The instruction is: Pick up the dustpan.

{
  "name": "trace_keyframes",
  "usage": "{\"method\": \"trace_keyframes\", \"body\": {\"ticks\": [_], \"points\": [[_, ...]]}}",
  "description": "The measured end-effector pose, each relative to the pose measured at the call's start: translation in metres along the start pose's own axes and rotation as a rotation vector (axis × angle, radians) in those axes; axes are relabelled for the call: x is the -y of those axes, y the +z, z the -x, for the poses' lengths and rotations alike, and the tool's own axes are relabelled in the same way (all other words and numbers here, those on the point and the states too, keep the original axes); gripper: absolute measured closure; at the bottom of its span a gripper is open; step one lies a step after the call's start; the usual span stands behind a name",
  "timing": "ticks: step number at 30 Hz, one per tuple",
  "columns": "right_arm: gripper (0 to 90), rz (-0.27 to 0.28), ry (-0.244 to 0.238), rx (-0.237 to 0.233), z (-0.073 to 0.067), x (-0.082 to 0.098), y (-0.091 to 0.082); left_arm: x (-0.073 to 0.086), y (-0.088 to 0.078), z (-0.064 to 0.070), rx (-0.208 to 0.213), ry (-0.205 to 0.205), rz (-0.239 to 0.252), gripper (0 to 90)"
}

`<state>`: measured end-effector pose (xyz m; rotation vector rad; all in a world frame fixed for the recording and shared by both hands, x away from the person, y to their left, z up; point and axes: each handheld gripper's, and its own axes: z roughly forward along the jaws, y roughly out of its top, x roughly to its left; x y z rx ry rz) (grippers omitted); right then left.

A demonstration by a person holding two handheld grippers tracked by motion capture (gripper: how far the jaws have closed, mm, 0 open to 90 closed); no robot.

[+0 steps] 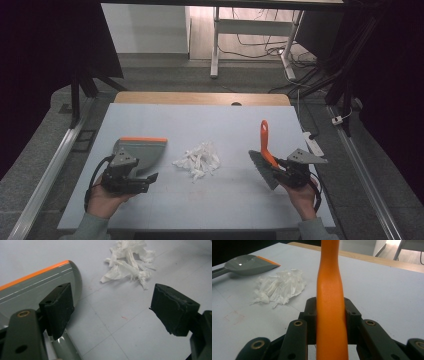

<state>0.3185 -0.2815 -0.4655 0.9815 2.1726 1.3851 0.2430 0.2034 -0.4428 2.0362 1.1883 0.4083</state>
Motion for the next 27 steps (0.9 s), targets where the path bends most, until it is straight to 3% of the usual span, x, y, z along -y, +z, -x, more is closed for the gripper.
{"method": "trace_keyframes", "body": {"ticks": [12,17,27], "points": [[70.1,-0.001,0.001,0.0,0.0,0.0,-0.001,0.001,0.001,-0.018,-0.079,-0.092,-0.071,19.5],[70.1,-0.003,-0.002,0.005,0.0,0.0,0.0,0.012,0.008,-0.041,-0.134,-0.157,-0.126,19.3],[70.1,-0.013,-0.01,0.005,-0.001,0.001,0.001,0.021,0.01,-0.061,-0.148,-0.246,-0.177,16.9]]}}
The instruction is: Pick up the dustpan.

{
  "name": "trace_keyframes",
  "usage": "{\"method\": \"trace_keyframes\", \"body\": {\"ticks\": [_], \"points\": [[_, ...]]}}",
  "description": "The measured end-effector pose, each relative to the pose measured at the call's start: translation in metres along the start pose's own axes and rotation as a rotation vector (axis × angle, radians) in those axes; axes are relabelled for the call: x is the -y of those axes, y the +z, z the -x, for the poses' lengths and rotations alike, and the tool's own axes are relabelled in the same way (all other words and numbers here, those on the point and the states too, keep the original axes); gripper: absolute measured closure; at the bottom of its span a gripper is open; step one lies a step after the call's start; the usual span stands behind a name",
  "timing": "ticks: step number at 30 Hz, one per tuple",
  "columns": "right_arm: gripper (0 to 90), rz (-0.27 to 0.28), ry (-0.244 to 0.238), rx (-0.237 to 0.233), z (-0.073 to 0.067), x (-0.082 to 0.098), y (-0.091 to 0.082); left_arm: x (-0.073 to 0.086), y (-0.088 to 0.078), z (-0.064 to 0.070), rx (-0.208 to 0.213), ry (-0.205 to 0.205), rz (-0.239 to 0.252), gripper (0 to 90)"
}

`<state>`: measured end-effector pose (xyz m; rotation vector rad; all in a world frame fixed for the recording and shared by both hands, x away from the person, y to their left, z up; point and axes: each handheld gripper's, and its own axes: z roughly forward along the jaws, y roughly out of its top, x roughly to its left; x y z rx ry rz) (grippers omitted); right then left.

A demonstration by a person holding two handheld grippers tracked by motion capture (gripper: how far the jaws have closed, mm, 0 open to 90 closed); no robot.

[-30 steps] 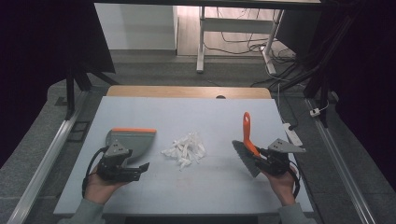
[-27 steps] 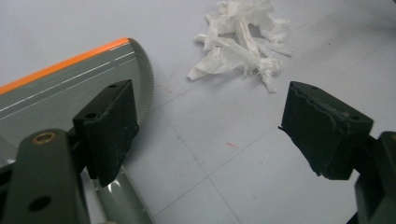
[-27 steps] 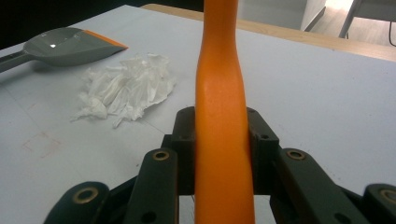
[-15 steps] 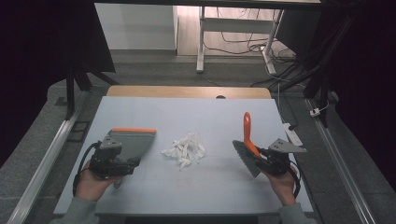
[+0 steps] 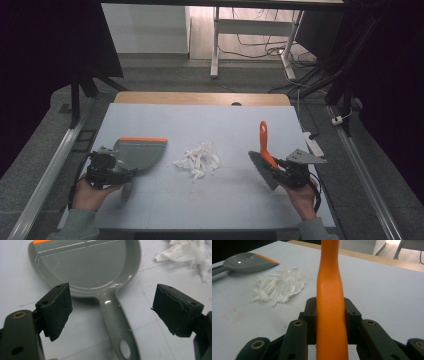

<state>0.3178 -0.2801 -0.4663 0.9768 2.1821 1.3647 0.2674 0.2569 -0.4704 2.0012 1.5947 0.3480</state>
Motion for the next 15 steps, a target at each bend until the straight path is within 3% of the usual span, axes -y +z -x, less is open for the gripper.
{"method": "trace_keyframes", "body": {"ticks": [9,15], "points": [[70.0,-0.003,-0.001,-0.005,-0.001,0.0,0.001,0.003,0.015,0.0,0.028,-0.019,-0.062,14.6],[70.1,-0.009,-0.003,-0.004,-0.001,0.001,0.001,0.007,0.027,-0.003,0.043,-0.056,-0.101,14.4]]}}
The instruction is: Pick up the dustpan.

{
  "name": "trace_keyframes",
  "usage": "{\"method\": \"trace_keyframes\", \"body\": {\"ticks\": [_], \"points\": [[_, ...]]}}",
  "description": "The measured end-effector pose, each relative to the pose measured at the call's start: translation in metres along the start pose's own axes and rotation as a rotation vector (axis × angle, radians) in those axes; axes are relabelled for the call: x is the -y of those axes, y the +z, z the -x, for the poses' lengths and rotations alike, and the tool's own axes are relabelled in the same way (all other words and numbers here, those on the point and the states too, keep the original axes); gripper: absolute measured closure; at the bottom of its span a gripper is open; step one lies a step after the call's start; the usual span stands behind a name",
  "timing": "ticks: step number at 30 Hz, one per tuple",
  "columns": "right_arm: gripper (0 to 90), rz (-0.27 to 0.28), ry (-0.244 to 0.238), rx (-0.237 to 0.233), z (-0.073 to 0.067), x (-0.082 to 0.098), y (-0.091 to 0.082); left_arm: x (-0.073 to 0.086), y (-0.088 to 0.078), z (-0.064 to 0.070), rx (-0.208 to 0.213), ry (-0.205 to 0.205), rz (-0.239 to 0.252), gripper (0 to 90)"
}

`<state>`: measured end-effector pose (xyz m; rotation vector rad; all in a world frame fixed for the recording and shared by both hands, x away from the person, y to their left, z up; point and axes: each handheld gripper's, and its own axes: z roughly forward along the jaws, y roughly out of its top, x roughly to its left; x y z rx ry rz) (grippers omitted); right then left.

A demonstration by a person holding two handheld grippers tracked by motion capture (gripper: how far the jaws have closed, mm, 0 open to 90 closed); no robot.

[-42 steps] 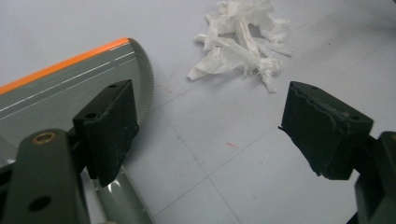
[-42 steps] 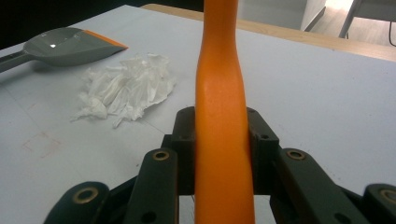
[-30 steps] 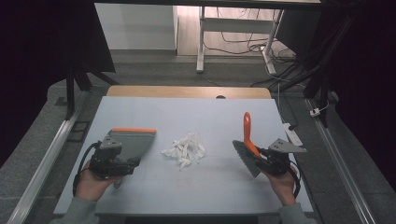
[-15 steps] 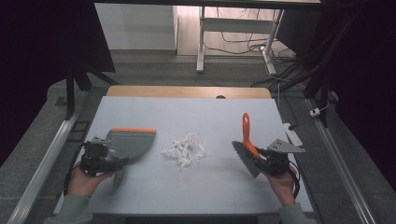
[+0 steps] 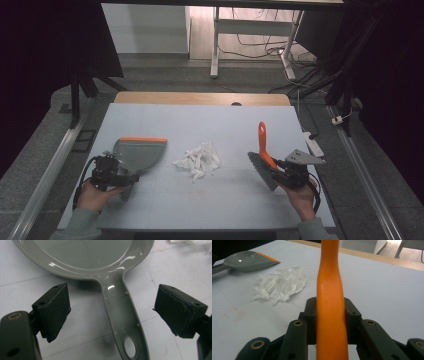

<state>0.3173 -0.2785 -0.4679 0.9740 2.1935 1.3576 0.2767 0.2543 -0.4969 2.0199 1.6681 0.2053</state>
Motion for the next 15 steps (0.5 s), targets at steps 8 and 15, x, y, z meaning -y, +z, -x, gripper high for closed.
{"method": "trace_keyframes", "body": {"ticks": [8,15], "points": [[70.1,-0.003,-0.002,0.002,0.0,0.0,0.0,0.001,0.013,0.001,0.01,-0.01,-0.031,12.9],[70.1,-0.009,-0.003,0.004,0.0,0.0,0.001,0.002,0.022,0.001,0.013,-0.03,-0.035,13.2]]}}
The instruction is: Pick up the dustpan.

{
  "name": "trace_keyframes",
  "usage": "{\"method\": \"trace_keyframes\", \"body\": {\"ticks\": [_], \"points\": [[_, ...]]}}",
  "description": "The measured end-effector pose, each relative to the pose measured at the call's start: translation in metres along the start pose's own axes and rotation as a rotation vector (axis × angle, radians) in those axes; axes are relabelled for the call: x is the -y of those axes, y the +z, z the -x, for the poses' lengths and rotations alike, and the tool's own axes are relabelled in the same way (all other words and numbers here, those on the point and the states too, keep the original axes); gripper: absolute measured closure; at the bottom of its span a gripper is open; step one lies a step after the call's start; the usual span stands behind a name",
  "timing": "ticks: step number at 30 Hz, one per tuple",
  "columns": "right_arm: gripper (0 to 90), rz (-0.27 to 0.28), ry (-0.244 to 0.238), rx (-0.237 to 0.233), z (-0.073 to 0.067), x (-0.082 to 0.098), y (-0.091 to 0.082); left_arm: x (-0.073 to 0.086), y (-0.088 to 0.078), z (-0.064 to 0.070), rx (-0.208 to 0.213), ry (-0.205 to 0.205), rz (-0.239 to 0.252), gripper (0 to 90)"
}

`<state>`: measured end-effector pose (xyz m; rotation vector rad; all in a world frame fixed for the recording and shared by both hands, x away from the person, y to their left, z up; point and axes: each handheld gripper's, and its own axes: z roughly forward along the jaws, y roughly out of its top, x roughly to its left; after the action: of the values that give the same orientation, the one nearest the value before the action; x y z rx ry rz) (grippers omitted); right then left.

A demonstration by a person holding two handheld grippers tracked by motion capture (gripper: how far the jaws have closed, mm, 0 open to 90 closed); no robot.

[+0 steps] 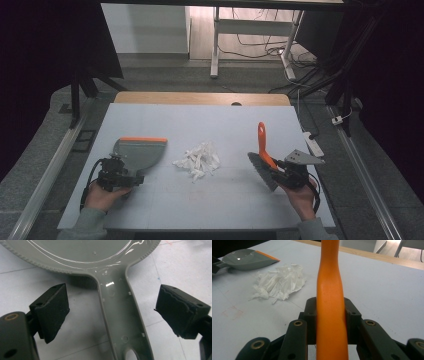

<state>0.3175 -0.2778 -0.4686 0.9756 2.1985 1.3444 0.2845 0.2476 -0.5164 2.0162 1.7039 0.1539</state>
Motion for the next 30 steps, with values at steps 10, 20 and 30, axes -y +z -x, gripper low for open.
{"method": "trace_keyframes", "body": {"ticks": [10,20,30], "points": [[70.0,-0.002,-0.004,0.002,-0.0005,-0.0003,-0.0002,0.0008,0.005,-0.0009,-0.011,-0.034,0.018,23.8],[70.1,-0.002,-0.004,0.008,0.0007,-0.0002,-0.0008,-0.0001,0.0088,-0.0045,-0.023,-0.08,0.034,38.7],[70.0,-0.004,-0.008,0.007,-0.0004,-0.0006,-0.0001,-0.0003,0.0098,-0.0059,0.023,-0.102,0.052,55.9]]}}
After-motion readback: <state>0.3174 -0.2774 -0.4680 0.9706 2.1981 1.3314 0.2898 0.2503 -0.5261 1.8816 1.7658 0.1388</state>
